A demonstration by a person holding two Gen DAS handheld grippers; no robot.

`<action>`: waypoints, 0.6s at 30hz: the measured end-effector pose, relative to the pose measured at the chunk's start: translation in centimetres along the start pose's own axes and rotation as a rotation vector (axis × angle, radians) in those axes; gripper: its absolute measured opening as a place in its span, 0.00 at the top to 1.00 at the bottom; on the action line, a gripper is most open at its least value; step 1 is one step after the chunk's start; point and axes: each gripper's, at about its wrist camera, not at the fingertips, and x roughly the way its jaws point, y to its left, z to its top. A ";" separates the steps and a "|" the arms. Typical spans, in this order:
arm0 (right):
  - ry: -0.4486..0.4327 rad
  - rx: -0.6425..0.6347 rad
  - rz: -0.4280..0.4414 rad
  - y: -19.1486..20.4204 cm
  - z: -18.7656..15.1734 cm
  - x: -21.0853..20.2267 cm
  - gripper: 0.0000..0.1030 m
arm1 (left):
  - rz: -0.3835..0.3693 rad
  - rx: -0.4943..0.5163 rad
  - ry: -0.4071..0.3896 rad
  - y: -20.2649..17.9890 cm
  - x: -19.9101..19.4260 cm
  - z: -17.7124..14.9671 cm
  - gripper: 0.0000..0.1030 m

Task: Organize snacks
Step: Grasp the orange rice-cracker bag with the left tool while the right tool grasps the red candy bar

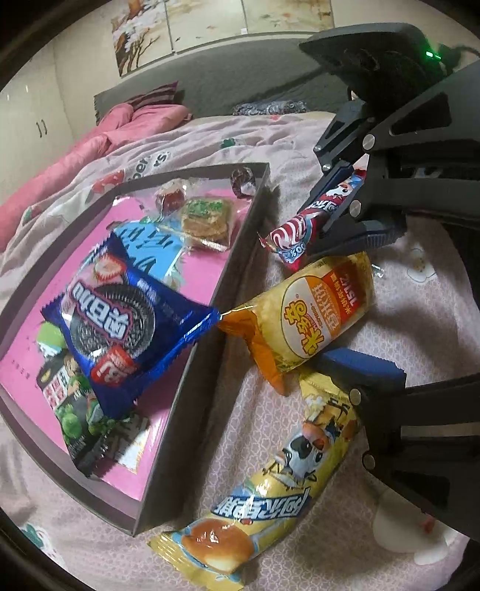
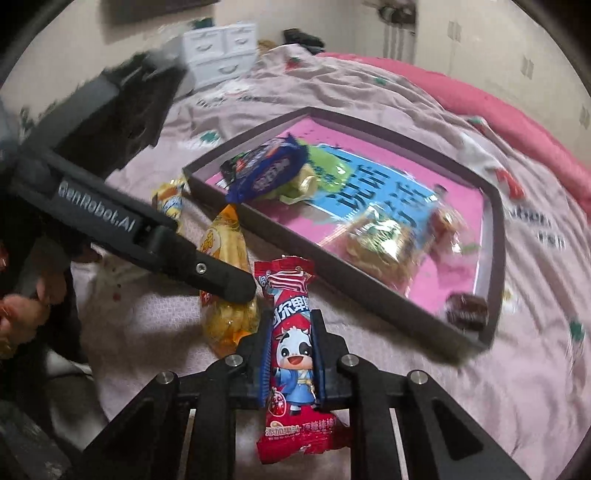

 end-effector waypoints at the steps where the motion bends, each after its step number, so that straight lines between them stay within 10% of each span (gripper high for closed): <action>1: -0.003 0.021 0.008 -0.2 -0.1 -0.2 0.82 | 0.002 0.010 -0.002 -0.1 -0.1 -0.1 0.54; 18: -0.114 0.139 0.117 -0.4 -0.4 -3.0 0.82 | 0.037 0.184 -0.078 -2.9 -3.9 -1.4 0.58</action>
